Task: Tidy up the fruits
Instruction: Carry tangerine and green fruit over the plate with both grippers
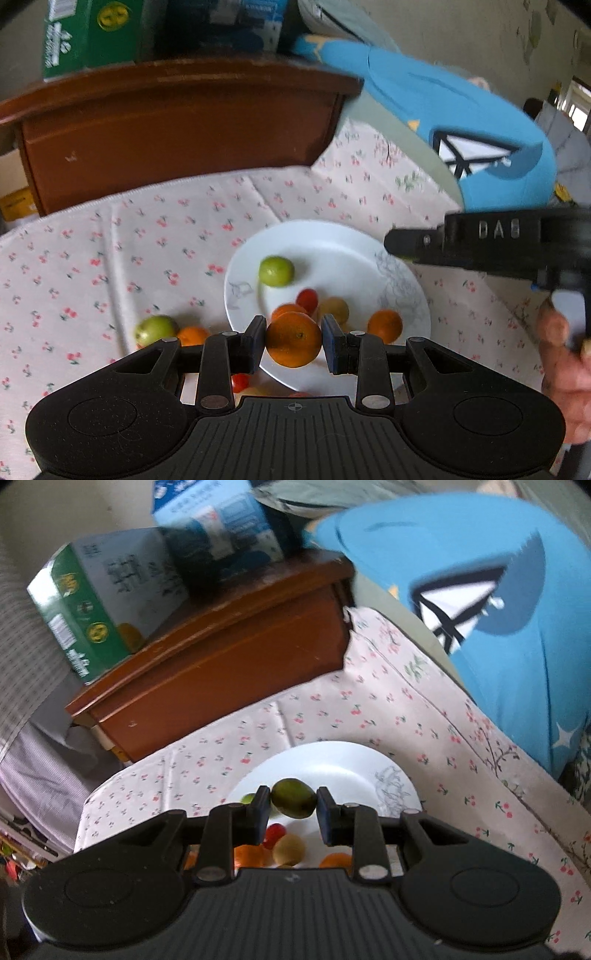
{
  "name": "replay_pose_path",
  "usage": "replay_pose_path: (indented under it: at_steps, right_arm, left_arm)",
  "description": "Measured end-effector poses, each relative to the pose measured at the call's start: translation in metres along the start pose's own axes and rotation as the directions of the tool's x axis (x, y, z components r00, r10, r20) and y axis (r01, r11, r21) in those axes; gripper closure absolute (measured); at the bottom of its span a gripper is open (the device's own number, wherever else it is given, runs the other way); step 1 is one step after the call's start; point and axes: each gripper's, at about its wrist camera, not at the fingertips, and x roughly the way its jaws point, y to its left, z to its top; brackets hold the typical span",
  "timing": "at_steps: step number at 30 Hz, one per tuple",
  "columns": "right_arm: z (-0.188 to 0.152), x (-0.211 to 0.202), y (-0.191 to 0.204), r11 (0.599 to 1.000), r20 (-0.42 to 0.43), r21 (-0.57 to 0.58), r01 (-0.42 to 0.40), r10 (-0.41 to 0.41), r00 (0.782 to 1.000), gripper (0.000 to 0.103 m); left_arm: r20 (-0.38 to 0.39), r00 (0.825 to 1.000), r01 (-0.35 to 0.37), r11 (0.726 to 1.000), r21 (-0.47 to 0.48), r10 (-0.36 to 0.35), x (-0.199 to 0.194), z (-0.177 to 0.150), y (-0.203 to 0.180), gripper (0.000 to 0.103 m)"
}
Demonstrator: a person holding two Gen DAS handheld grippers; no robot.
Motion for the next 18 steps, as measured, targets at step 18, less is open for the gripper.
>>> replay_pose_path:
  at_steps: [18]
  right_arm:
    - [-0.002,0.032,-0.023,0.995,-0.073,0.092,0.047,-0.04,0.996,0.072]
  left_arm:
    - [-0.005,0.999,0.042,0.999,0.003,-0.042,0.031,0.003,-0.007,0.067]
